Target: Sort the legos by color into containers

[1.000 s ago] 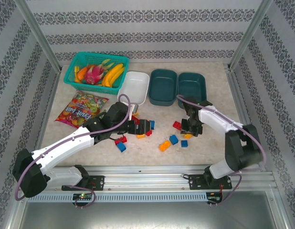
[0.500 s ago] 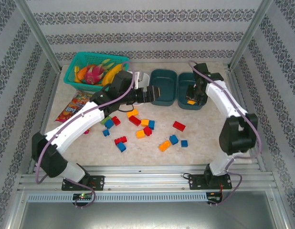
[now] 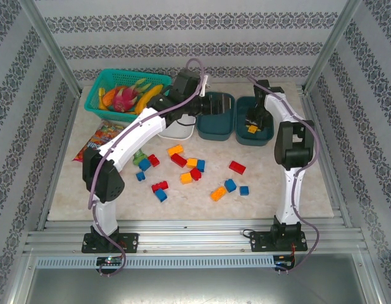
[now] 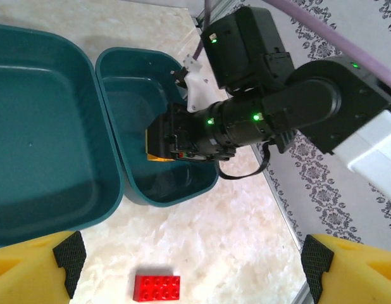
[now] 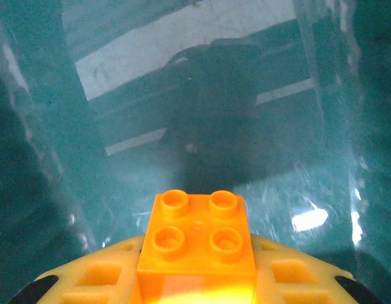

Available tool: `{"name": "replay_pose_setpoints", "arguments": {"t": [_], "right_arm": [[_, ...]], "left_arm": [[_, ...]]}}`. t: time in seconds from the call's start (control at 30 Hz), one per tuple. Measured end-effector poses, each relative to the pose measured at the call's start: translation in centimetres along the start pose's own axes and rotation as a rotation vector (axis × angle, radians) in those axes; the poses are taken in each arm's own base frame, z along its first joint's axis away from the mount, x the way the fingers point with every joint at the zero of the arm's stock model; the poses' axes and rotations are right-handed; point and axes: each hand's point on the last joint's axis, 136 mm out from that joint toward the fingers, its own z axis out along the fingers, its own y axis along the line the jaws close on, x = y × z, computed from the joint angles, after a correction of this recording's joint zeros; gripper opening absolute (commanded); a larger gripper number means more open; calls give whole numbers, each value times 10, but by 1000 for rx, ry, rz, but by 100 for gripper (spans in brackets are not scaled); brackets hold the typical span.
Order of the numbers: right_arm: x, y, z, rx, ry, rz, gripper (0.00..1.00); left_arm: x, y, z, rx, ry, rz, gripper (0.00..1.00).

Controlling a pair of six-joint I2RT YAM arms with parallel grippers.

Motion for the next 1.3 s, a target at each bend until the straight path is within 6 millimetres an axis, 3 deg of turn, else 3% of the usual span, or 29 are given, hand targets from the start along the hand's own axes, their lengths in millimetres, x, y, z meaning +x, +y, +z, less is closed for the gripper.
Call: {"name": "replay_pose_setpoints", "arguments": {"t": [0.23, 0.4, 0.47, 0.53, 0.63, 0.73, 0.83, 0.9, 0.97, 1.1, 1.2, 1.3], "right_arm": [[-2, 3, 11, 6, 42, -6, 64], [-5, 6, -10, -10, 10, -7, 67], [-10, 13, -36, -34, -38, -16, 67], [-14, 21, -76, -75, -124, -26, 67], [-5, 39, -157, -167, -293, -64, 67], [29, 61, -234, -281, -457, -135, 68], [78, 76, -273, -386, -549, -221, 71], [116, 86, -275, -456, -564, -296, 72], [154, 96, -261, -522, -539, -377, 73], [237, 114, -207, -631, -429, -576, 77], [297, 116, -167, -683, -344, -713, 78], [326, 114, -144, -701, -295, -774, 78]], "left_arm": [[5, 5, 5, -21, 31, -4, 89], [11, 14, 2, -66, 45, -10, 88], [15, 20, -6, -97, 45, -15, 88], [24, 27, -20, -136, 50, -26, 88], [35, 34, -52, -180, 40, -46, 88], [43, 47, -90, -237, 10, -83, 88], [55, 70, -126, -312, -20, -135, 88], [72, 92, -147, -383, -24, -184, 87], [96, 115, -164, -457, -10, -235, 87], [156, 157, -187, -603, 63, -323, 87], [202, 187, -194, -704, 147, -382, 87], [241, 218, -199, -788, 226, -463, 87]]}}
